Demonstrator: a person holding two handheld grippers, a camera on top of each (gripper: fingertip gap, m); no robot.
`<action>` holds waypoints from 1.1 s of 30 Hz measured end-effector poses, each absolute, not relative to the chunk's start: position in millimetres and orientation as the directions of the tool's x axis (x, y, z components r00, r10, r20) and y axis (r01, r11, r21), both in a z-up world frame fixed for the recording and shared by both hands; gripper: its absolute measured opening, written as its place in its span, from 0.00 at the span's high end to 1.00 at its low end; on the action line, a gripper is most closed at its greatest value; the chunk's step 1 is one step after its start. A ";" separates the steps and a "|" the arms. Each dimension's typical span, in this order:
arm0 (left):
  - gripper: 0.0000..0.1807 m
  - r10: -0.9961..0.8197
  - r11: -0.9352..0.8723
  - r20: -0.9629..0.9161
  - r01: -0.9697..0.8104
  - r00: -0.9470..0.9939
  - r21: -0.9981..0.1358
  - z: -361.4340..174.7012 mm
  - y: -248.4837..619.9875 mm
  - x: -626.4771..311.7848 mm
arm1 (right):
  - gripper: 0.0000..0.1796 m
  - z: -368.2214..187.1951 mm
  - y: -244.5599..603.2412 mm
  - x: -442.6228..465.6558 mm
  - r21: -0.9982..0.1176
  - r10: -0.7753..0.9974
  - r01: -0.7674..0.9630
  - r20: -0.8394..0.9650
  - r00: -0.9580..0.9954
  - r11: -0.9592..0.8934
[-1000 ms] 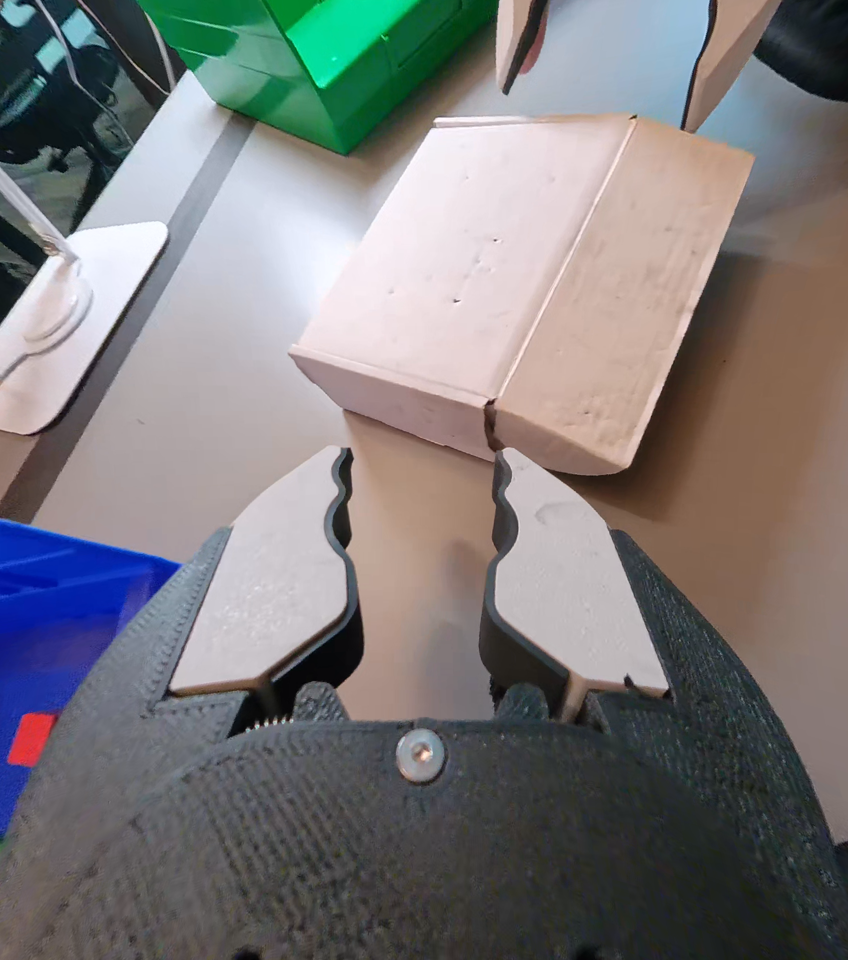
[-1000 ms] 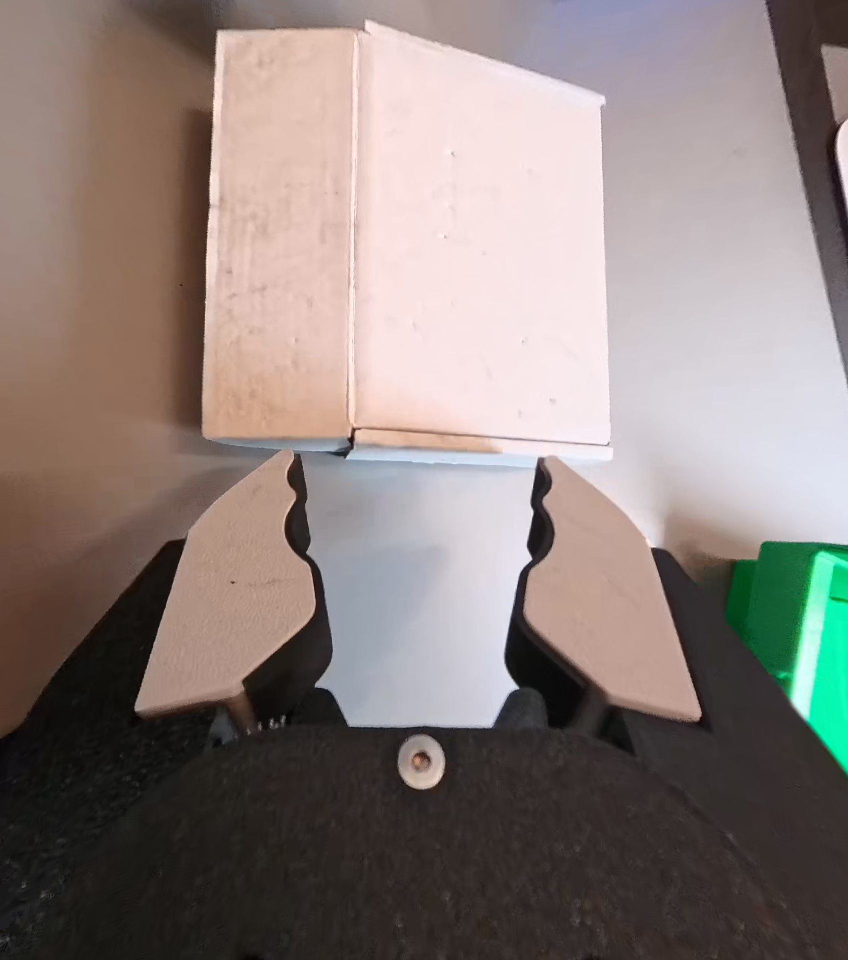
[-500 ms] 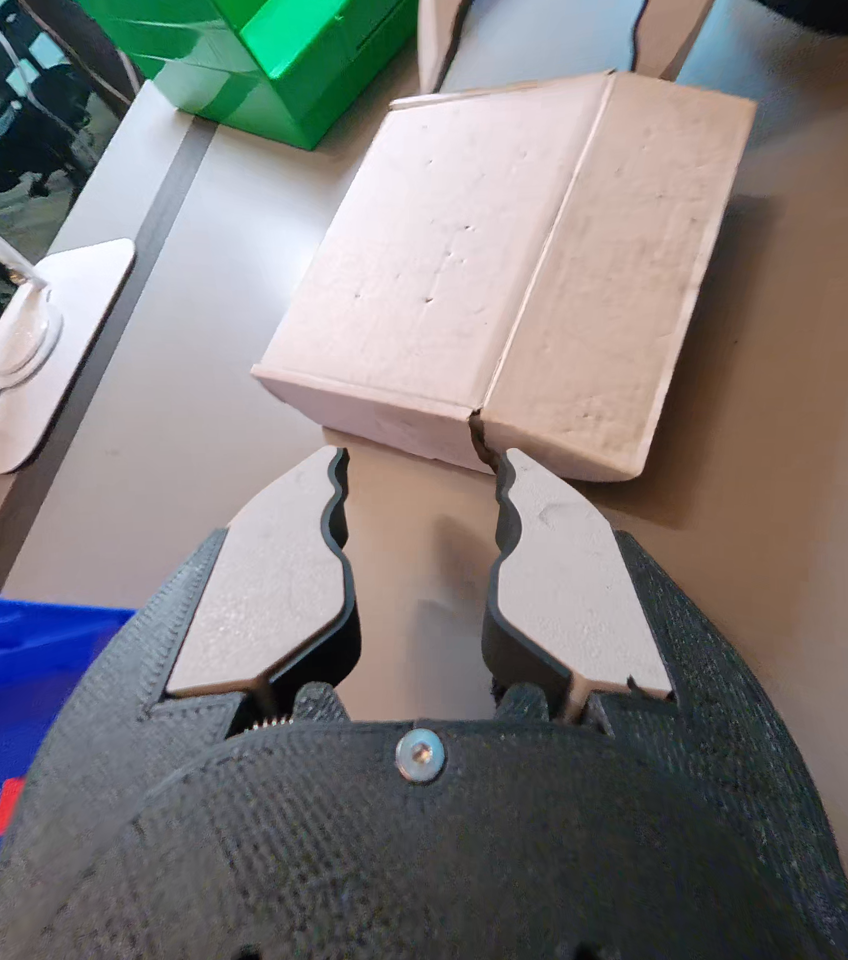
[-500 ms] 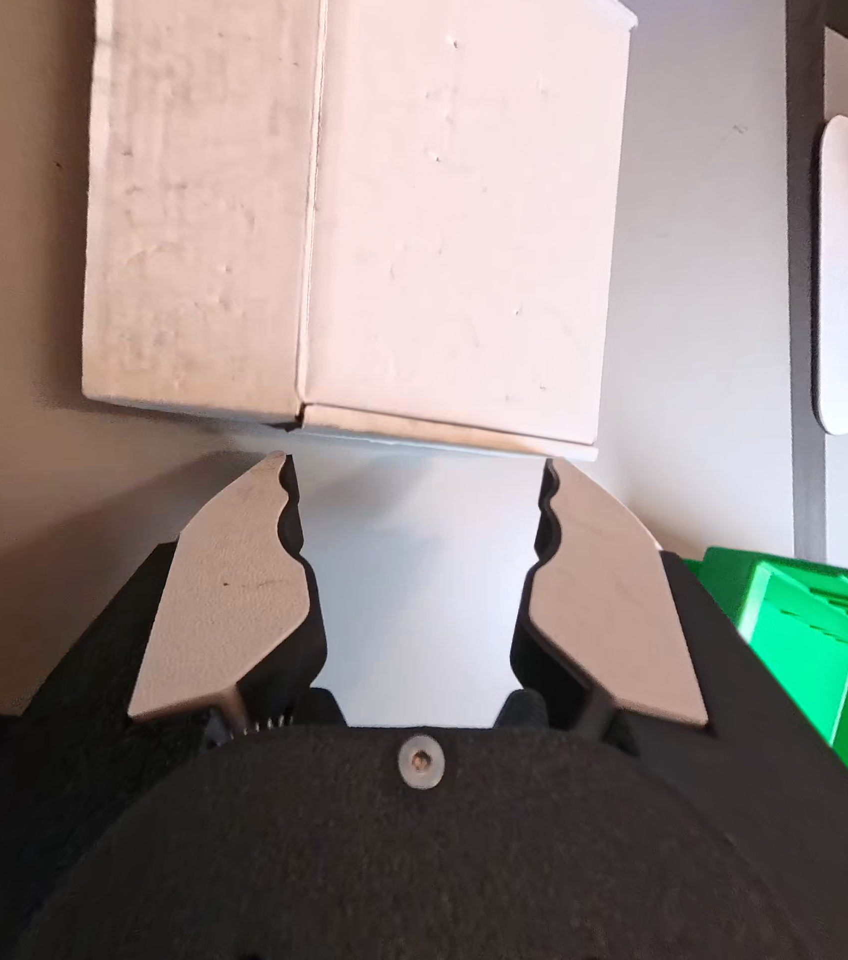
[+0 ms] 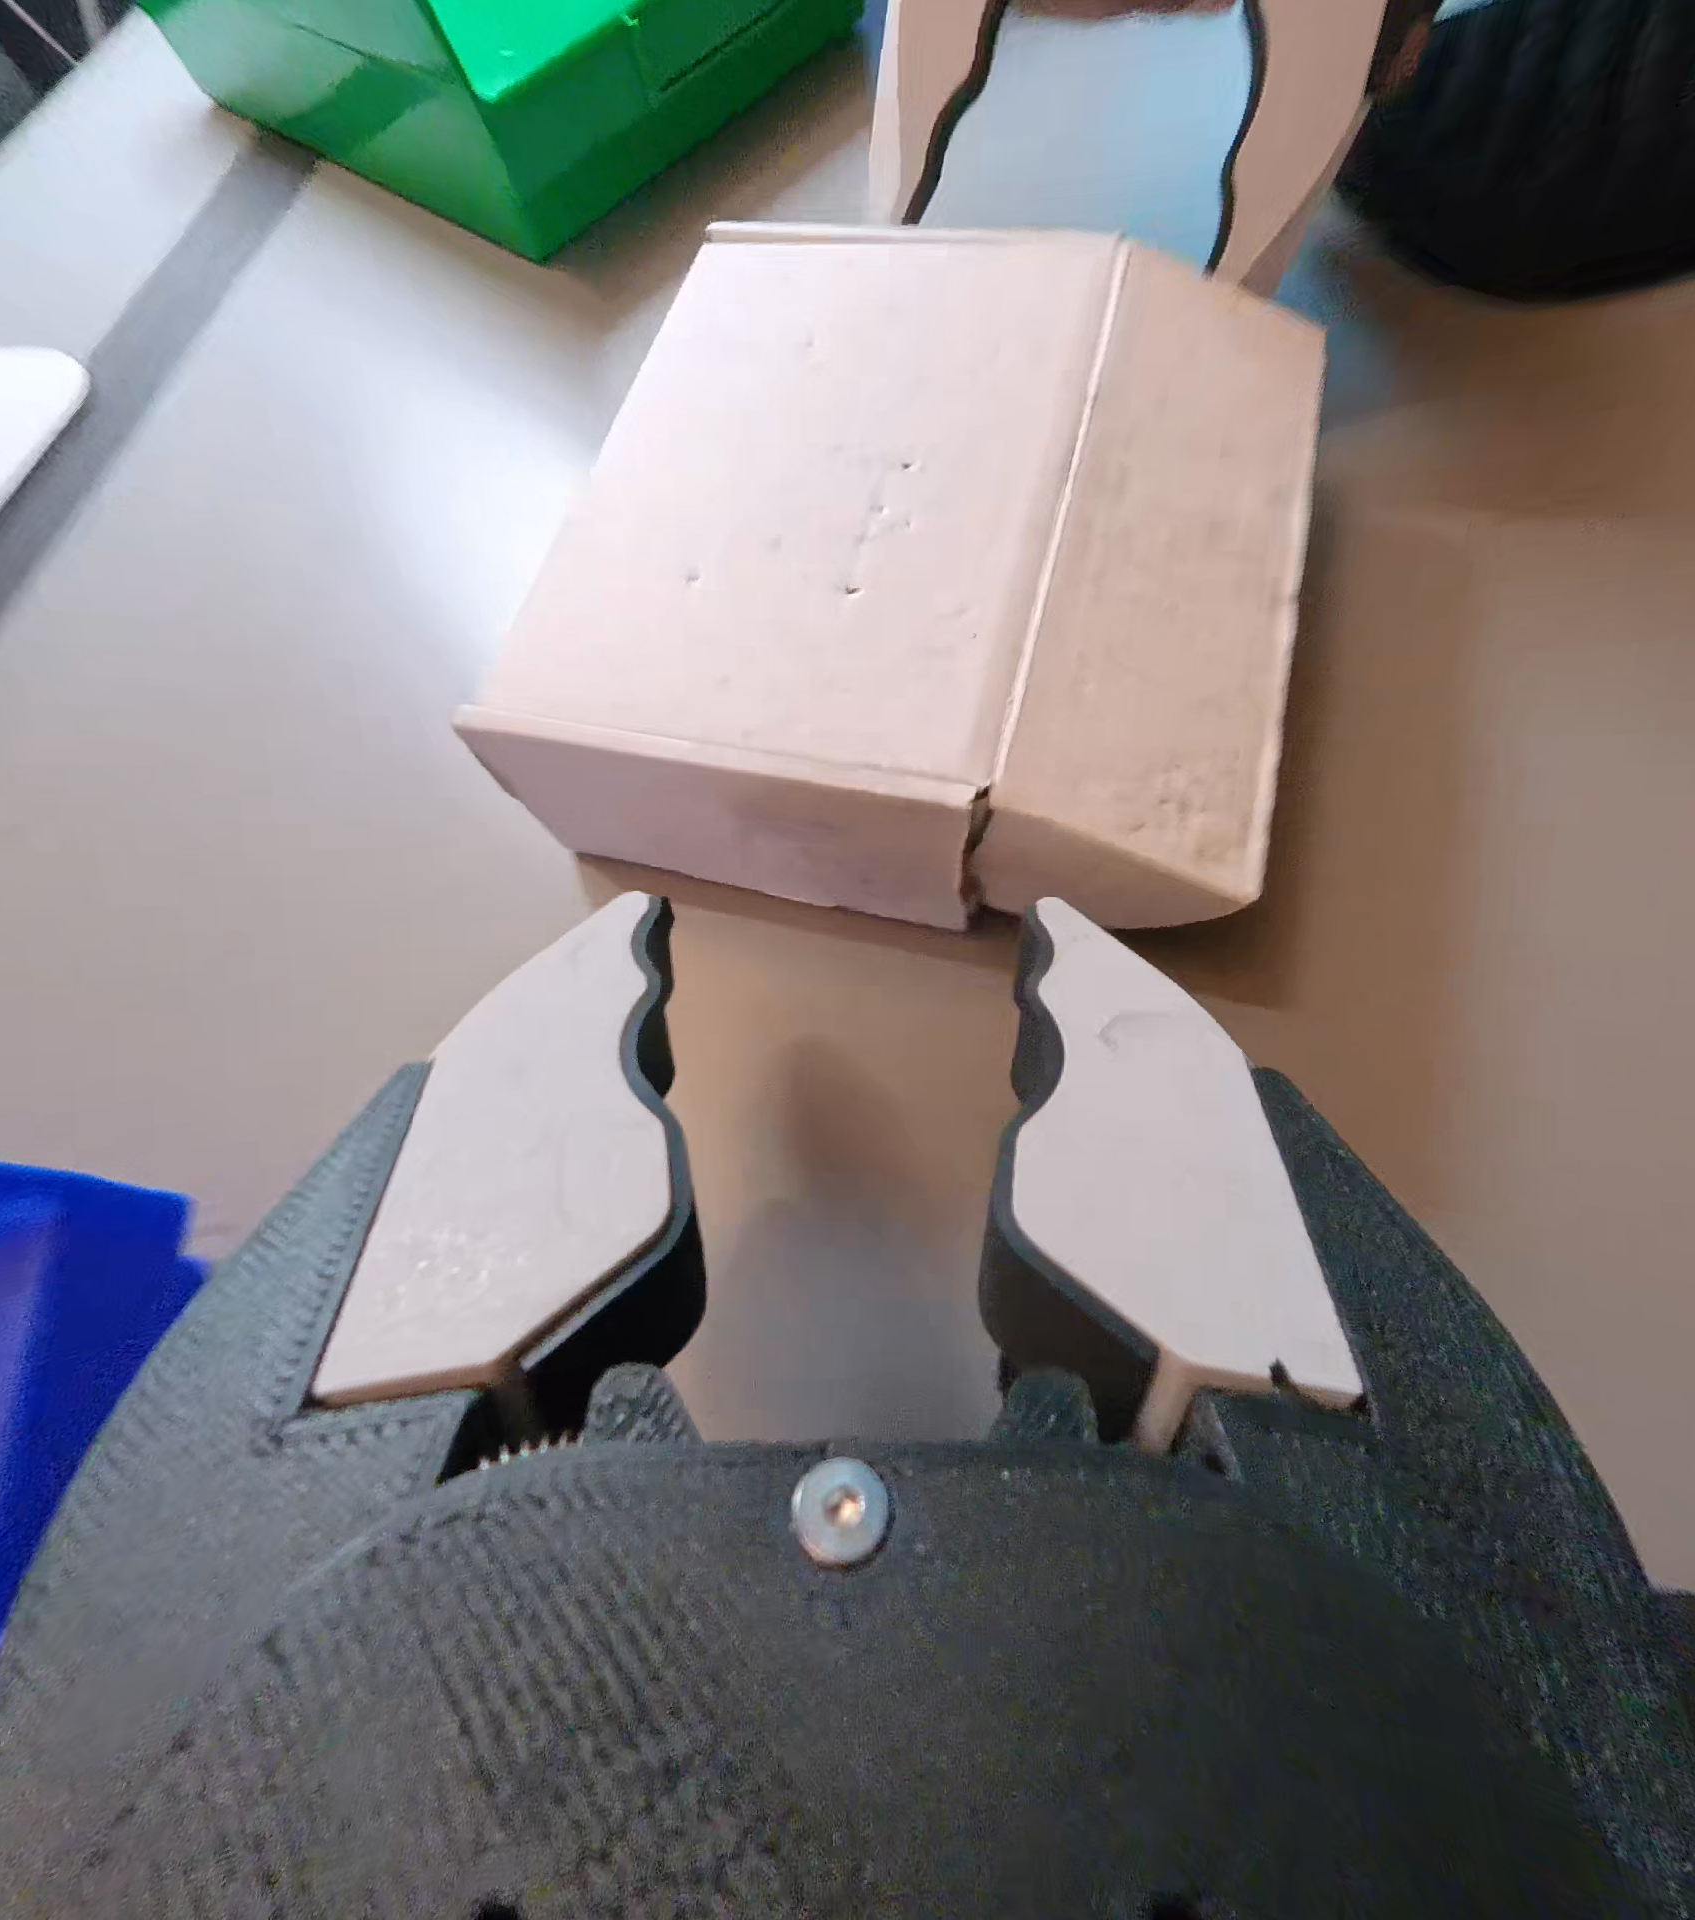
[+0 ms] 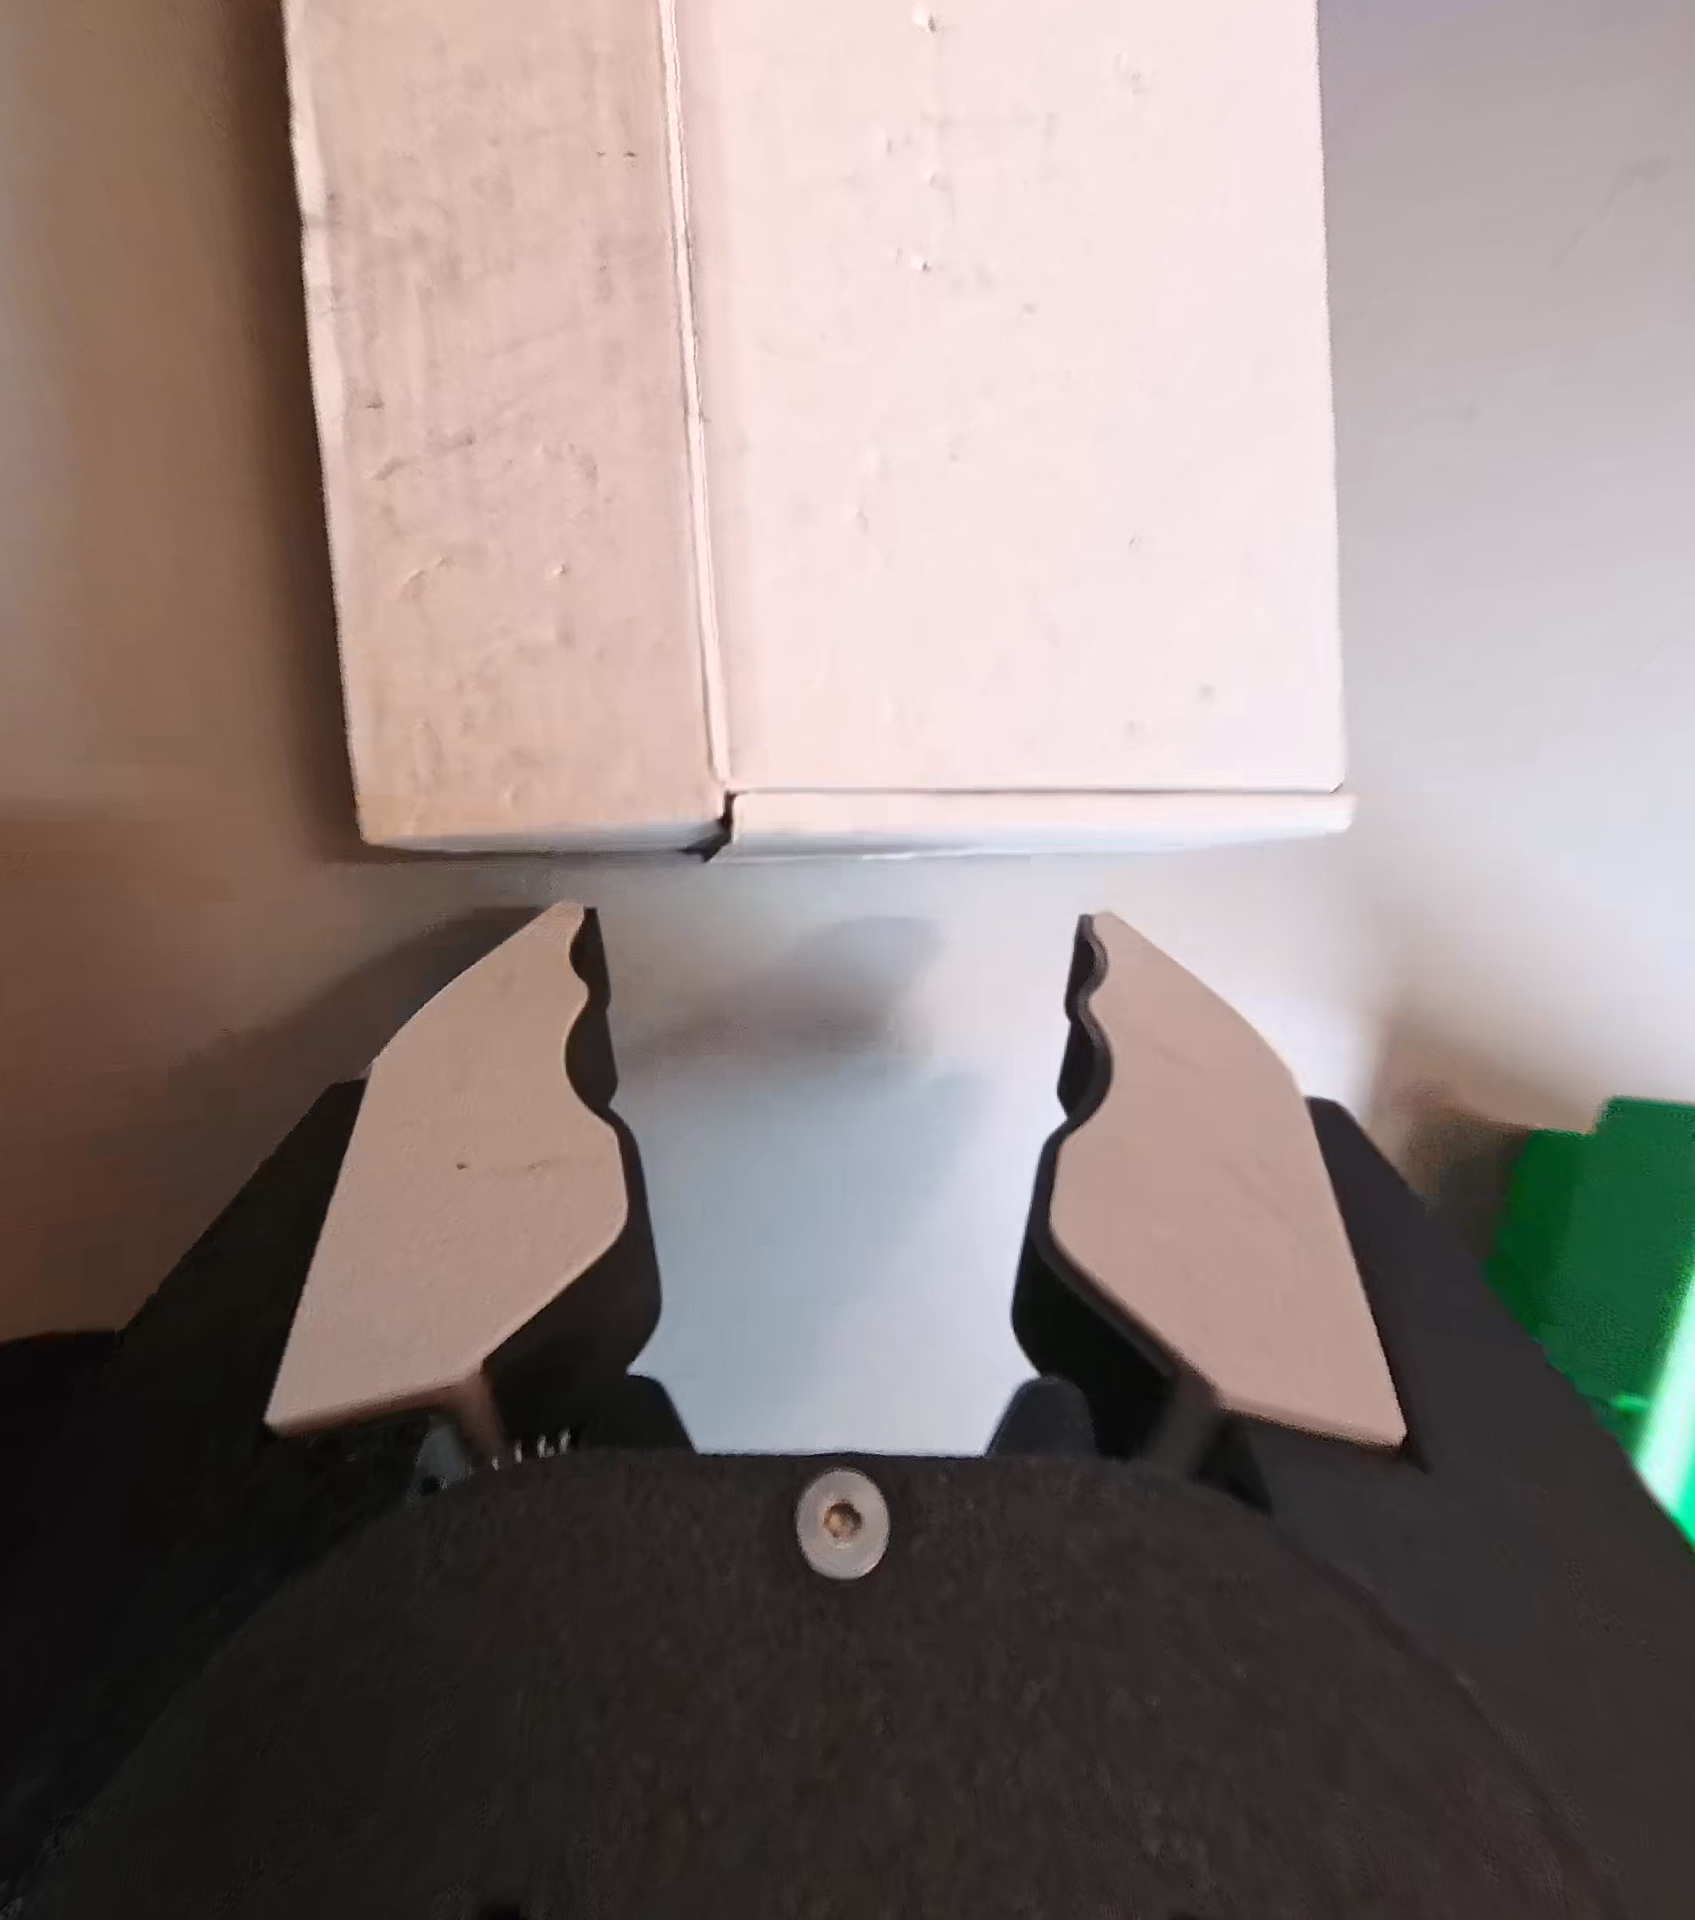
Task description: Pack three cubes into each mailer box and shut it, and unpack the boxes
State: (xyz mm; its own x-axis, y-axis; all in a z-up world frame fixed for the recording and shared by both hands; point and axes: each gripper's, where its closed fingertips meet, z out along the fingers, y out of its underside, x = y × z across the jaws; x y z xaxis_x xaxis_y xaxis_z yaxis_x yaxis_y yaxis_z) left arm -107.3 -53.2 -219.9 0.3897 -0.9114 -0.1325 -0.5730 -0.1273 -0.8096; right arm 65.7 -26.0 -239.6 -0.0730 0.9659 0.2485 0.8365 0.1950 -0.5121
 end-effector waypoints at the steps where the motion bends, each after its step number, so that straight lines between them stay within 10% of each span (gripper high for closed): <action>1: 0.63 -0.920 -0.179 -0.050 -0.532 0.388 -0.827 -217.5 -56.0 -106.1 | 0.52 -239.6 -28.7 68.5 -0.529 0.978 0.833 0.202 -0.061 0.161; 10: 0.50 -0.889 -0.400 0.234 -0.420 0.394 -0.815 -223.7 -65.8 -69.6 | 0.47 -226.8 -48.9 51.8 -0.661 0.986 0.736 -0.156 0.055 -0.146; 33: 0.68 -0.845 -0.188 -0.206 -0.634 0.494 -0.750 -240.2 -53.5 -74.7 | 0.67 -234.8 -31.5 49.0 -0.707 0.968 0.707 0.192 0.160 0.023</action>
State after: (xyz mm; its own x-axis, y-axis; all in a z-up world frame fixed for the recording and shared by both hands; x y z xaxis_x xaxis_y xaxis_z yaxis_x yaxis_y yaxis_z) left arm -74.7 -53.5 -240.2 0.4936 -0.8450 -0.2057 -0.6342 -0.1880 -0.7500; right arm 49.0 -31.5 -234.8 0.1597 0.9684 0.1918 0.7069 0.0235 -0.7069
